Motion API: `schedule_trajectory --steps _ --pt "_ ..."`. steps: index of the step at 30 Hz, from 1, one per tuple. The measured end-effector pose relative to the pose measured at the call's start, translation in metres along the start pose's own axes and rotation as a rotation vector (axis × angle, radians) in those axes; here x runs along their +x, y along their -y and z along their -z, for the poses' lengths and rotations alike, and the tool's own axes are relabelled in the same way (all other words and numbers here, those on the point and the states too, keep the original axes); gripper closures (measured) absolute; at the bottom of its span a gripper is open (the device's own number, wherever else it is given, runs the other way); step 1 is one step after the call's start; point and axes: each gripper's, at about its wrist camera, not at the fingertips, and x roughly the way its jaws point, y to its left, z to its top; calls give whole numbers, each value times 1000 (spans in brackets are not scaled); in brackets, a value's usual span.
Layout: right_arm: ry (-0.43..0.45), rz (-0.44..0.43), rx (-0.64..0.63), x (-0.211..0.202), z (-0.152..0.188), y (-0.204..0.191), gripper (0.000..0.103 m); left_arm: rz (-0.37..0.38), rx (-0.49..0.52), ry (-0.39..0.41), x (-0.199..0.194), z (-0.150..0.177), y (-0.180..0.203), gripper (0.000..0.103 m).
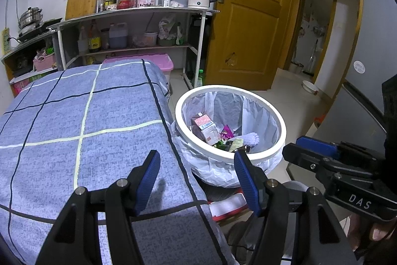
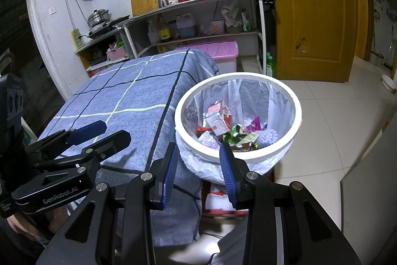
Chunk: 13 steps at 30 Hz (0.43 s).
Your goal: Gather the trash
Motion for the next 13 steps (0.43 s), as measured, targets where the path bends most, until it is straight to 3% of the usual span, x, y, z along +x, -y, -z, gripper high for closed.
schedule_trajectory --steps 13 --pt "0 0 0 0 0 -1 67 1 -8 0 0 2 0 39"
